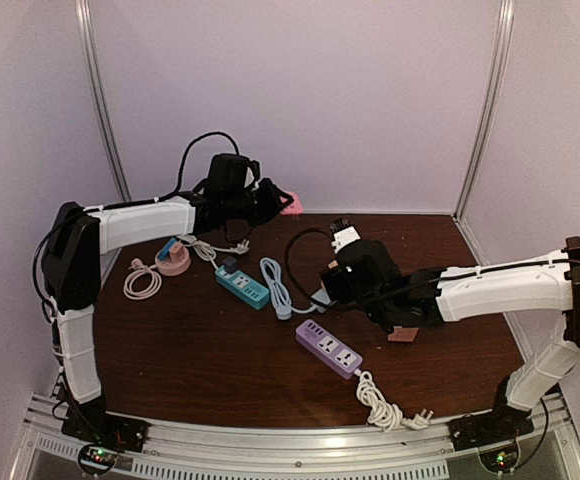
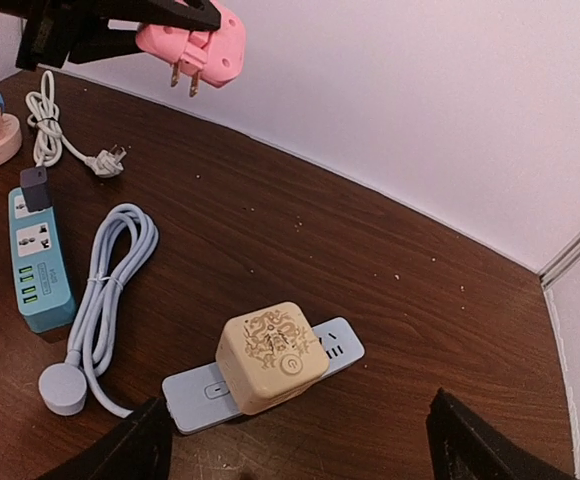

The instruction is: Pull the plug off the socket

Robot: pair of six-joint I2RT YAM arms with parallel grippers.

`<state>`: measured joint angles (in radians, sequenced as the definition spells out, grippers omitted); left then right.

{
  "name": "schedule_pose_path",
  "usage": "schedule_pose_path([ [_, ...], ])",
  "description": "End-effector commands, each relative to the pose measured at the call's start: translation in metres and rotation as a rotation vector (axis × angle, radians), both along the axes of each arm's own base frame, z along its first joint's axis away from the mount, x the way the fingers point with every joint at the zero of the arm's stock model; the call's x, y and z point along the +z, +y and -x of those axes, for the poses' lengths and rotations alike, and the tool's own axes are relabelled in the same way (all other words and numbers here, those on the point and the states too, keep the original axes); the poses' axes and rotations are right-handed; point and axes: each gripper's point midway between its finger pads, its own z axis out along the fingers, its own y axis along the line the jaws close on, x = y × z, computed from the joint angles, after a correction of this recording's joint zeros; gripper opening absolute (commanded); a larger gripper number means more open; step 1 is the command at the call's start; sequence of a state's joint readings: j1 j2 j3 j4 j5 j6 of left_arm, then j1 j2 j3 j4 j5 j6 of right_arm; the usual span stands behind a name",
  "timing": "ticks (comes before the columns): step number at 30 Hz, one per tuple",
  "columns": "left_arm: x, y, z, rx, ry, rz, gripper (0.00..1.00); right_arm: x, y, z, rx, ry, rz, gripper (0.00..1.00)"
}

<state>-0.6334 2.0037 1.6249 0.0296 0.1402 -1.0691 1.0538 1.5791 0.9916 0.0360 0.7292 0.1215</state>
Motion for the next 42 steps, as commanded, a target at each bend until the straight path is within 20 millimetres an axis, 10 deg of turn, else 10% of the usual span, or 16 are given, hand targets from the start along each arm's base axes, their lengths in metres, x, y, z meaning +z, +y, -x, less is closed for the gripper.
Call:
schedule_pose_path([
  [1,0.032,-0.004,0.009,-0.084,-0.127,0.002,0.00,0.004,-0.014,-0.010,0.024,0.101,-0.119,0.89],
  [10,0.016,0.031,0.068,-0.209,-0.164,-0.114,0.00,-0.017,-0.024,-0.032,0.170,0.301,-0.240,0.93],
  [25,-0.089,0.109,0.183,-0.246,0.025,-0.164,0.06,-0.058,-0.003,-0.081,0.347,0.445,-0.139,0.94],
  [42,-0.162,0.115,0.207,-0.291,0.205,-0.197,0.14,-0.093,0.001,-0.076,0.389,0.579,-0.123,0.81],
])
